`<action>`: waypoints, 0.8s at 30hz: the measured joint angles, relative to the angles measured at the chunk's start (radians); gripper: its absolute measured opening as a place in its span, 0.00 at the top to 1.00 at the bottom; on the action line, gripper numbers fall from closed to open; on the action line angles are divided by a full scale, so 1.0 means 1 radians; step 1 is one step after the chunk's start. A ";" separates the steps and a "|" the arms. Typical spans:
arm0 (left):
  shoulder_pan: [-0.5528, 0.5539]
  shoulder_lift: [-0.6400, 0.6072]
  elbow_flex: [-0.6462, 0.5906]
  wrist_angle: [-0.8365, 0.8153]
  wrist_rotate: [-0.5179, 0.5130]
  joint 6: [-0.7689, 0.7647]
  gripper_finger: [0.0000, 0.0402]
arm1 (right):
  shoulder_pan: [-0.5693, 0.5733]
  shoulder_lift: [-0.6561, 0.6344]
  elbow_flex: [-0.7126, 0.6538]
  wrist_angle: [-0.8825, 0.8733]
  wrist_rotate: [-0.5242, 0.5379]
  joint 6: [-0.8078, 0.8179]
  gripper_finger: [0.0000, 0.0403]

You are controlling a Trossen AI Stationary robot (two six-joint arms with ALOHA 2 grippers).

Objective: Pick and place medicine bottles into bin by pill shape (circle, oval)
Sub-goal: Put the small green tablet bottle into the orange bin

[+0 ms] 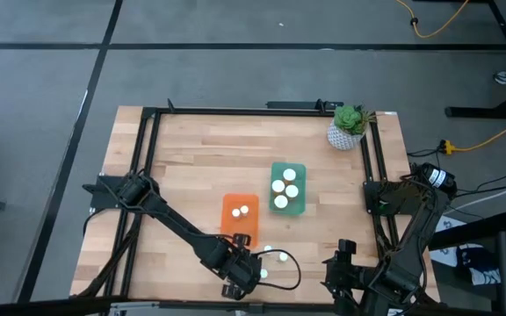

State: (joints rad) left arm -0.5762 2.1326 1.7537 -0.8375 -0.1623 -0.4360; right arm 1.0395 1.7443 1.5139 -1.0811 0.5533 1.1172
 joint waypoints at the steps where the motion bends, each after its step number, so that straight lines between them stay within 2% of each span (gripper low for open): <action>1: 0.000 0.000 -0.015 0.018 0.000 -0.002 0.62 | 0.000 0.000 0.000 0.000 0.000 0.000 0.37; 7: 0.001 0.002 -0.063 0.144 -0.001 0.001 0.62 | 0.000 0.000 0.000 0.000 0.000 0.000 0.37; 19: 0.013 0.015 -0.101 0.251 -0.003 0.030 0.62 | 0.000 0.000 0.000 -0.001 0.000 0.000 0.37; 24: 0.012 0.032 -0.100 0.287 0.026 0.051 0.62 | 0.000 0.000 0.000 -0.002 0.000 0.000 0.37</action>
State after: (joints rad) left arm -0.5640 2.1642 1.6534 -0.5505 -0.1366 -0.3847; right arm 1.0393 1.7443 1.5139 -1.0828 0.5533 1.1172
